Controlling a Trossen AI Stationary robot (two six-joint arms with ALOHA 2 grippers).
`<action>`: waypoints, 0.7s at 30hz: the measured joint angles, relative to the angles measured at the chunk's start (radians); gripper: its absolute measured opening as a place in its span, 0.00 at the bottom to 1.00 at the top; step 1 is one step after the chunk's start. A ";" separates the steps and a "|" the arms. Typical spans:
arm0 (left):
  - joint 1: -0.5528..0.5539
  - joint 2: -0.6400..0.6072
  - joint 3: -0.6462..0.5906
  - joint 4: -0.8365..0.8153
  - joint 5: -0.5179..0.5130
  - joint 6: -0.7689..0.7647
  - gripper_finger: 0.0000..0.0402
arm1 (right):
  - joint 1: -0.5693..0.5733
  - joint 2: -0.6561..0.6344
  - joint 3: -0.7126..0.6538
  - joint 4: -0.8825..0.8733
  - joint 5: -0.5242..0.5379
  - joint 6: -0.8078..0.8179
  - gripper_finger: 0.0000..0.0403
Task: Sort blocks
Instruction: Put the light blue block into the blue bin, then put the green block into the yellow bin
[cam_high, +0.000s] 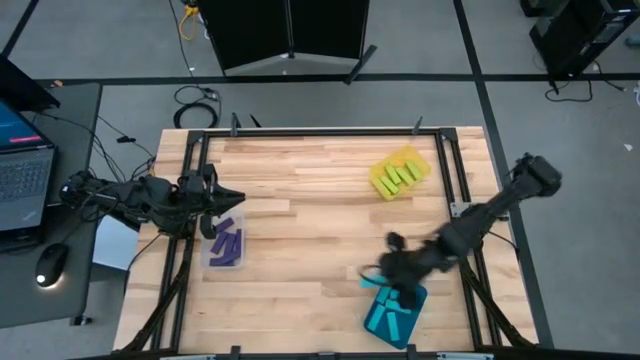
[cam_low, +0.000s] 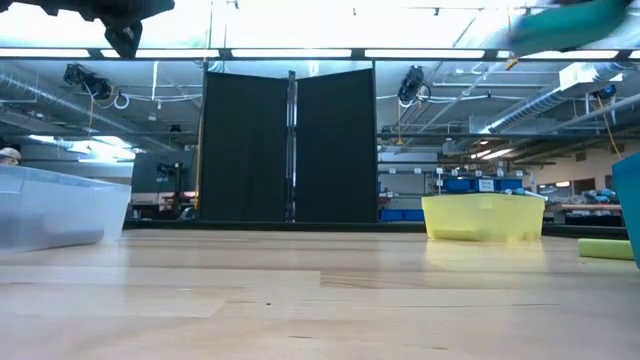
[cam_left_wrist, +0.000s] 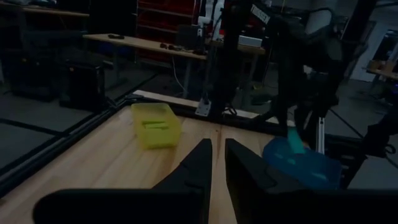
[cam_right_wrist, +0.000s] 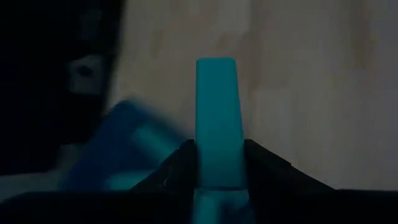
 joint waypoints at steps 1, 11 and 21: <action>0.000 0.000 0.000 0.000 0.000 0.000 0.13 | 0.037 -0.039 -0.036 0.004 -0.005 0.072 0.29; 0.000 0.000 0.000 -0.001 0.000 -0.009 0.13 | 0.220 -0.135 -0.282 0.105 0.029 0.562 0.32; 0.000 0.000 0.000 -0.031 0.002 -0.026 0.13 | 0.249 -0.139 -0.290 0.122 0.106 0.566 0.73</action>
